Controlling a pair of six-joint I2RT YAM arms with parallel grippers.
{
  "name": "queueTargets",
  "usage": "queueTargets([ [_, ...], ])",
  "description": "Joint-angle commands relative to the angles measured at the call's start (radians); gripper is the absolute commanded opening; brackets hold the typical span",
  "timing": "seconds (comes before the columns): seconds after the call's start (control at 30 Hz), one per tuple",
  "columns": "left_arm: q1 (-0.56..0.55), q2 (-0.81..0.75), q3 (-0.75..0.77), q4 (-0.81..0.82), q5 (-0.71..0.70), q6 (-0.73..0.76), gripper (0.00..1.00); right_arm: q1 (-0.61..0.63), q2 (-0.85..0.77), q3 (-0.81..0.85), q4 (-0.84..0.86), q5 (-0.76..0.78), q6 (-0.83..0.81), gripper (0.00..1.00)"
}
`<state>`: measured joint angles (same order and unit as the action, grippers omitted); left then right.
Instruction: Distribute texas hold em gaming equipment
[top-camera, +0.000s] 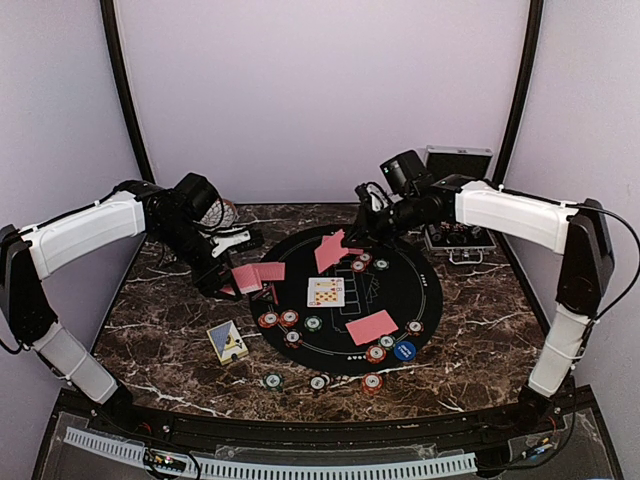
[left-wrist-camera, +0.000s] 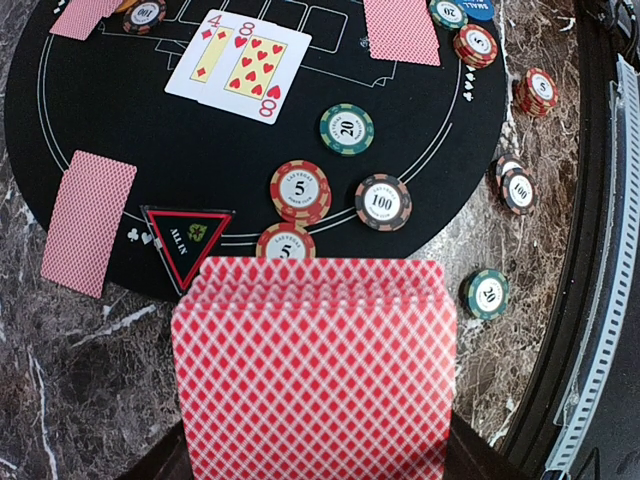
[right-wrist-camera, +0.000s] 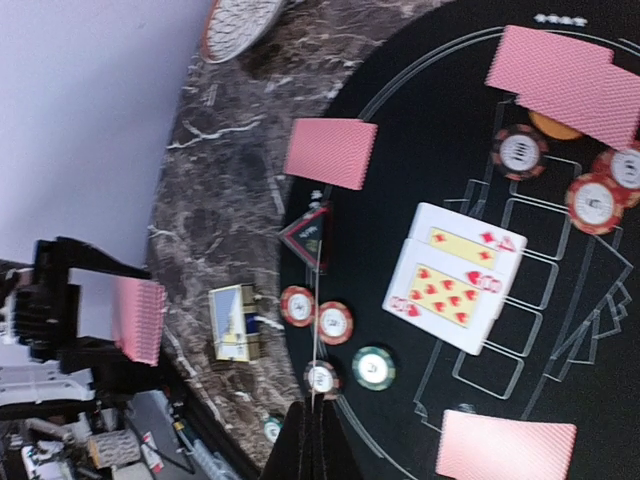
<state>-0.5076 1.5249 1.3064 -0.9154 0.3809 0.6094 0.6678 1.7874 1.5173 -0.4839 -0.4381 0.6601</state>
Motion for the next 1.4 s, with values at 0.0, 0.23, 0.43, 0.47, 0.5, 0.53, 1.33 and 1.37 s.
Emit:
queueTargets([
  [0.0, 0.004, -0.043, 0.005, -0.02, 0.014, 0.009, 0.0, 0.01, -0.033, 0.035, -0.219, 0.257, -0.139, 0.0],
  [0.23, 0.004, -0.043, 0.01, -0.025, 0.018, 0.008, 0.0, 0.076, 0.041, 0.135, -0.37, 0.508, -0.192, 0.0],
  [0.43, 0.004, -0.041, 0.011, -0.026, 0.018, 0.009, 0.0, 0.159, 0.196, 0.298, -0.516, 0.731, -0.217, 0.0],
  [0.47, 0.004, -0.041, 0.012, -0.027, 0.018, 0.009, 0.0, 0.178, 0.222, 0.325, -0.536, 0.761, -0.22, 0.0],
  [0.5, 0.004, -0.041, 0.013, -0.027, 0.019, 0.009, 0.0, 0.19, 0.253, 0.355, -0.558, 0.79, -0.222, 0.0],
  [0.53, 0.004, -0.04, 0.017, -0.03, 0.019, 0.009, 0.0, 0.204, 0.283, 0.386, -0.58, 0.821, -0.222, 0.0],
  [1.33, 0.004, -0.025, 0.037, -0.038, 0.034, 0.008, 0.0, 0.38, 0.65, 0.709, -0.728, 0.888, -0.242, 0.0],
  [1.37, 0.004, -0.026, 0.037, -0.038, 0.033, 0.007, 0.0, 0.38, 0.657, 0.715, -0.719, 0.867, -0.244, 0.0],
])
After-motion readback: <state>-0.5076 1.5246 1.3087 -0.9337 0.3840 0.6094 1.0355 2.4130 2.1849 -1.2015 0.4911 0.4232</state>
